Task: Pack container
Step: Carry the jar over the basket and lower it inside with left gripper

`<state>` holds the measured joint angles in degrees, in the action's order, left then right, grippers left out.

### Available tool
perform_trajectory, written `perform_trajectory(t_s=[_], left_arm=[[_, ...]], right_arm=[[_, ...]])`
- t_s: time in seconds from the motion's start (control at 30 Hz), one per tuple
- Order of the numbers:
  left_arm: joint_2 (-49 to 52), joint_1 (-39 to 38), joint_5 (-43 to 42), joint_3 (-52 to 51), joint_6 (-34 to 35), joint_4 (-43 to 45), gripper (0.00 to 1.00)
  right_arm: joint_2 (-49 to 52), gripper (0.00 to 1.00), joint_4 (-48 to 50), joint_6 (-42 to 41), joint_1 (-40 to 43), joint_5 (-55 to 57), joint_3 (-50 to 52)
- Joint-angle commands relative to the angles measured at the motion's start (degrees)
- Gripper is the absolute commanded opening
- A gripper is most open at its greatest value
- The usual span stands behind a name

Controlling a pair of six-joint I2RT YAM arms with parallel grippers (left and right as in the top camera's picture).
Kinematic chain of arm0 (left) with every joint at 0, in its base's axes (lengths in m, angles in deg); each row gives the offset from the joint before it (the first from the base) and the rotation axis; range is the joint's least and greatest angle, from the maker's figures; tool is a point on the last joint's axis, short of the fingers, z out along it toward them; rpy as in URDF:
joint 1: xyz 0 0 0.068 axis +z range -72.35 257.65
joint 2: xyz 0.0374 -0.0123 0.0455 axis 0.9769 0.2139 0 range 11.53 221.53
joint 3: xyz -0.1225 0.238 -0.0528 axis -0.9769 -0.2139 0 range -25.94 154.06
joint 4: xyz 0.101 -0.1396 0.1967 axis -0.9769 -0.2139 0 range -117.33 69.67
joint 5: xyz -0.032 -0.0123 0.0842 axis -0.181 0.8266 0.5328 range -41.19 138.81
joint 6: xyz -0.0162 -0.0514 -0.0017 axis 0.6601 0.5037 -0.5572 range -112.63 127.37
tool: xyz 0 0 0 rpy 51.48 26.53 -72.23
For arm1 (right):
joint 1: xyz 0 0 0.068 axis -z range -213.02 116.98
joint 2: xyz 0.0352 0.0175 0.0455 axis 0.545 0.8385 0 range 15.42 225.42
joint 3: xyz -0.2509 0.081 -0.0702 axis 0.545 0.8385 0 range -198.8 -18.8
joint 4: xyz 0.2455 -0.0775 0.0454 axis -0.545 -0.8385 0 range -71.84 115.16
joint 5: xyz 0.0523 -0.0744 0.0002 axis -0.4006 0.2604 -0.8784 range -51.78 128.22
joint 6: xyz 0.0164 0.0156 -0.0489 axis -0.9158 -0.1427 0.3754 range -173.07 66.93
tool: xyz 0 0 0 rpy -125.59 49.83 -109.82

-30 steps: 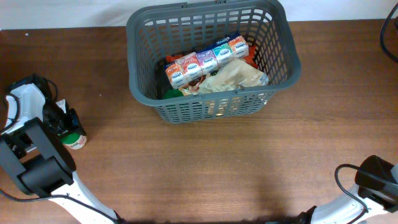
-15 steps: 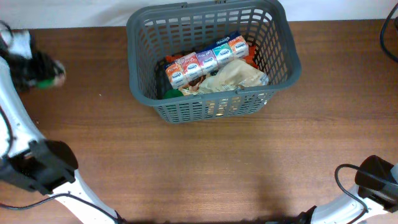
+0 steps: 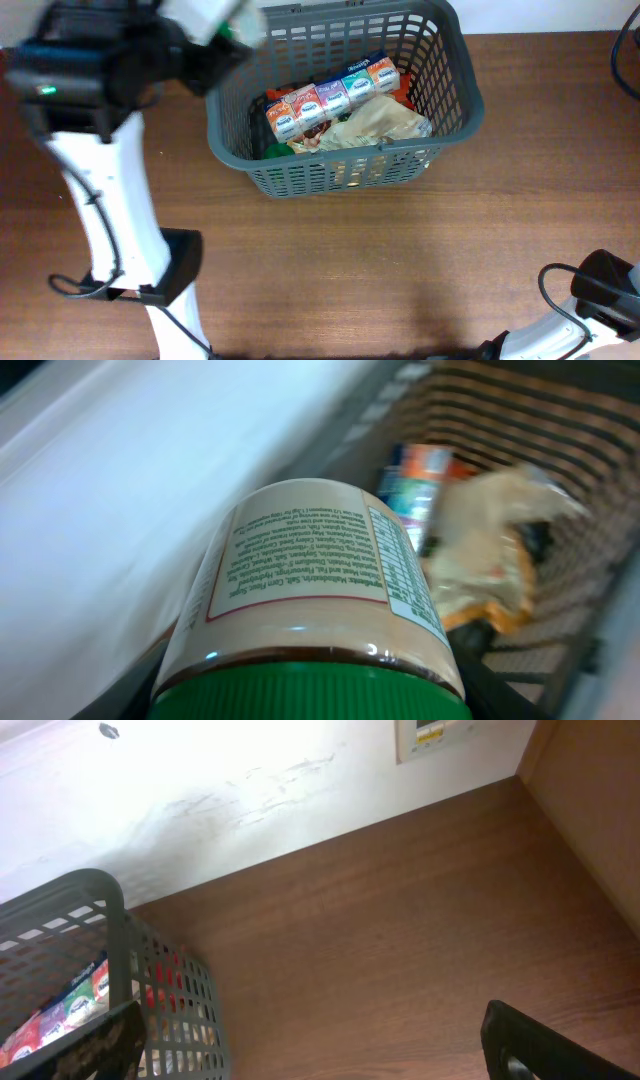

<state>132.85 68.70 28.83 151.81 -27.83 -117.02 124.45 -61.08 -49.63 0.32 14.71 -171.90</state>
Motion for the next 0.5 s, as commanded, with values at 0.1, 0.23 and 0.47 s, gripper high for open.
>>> perform_trajectory(t_s=[0.1,0.23,0.47], left_arm=[[0.6,-11.7,12.7,-12.1,-7.8,0.0,0.02],[0.6,-14.3,16.9,-25.0,-7.7,0.0,0.02],[0.6,-14.0,24.3,-41.4,-7.5,0.7,0.02]], right_arm=[[0.4,0.99,0.0,0.1,0.1,-0.7,0.2],[0.4,0.99,0.0,0.1,0.1,-0.7,0.2],[0.4,0.99,0.0,0.1,0.1,-0.7,0.2]])
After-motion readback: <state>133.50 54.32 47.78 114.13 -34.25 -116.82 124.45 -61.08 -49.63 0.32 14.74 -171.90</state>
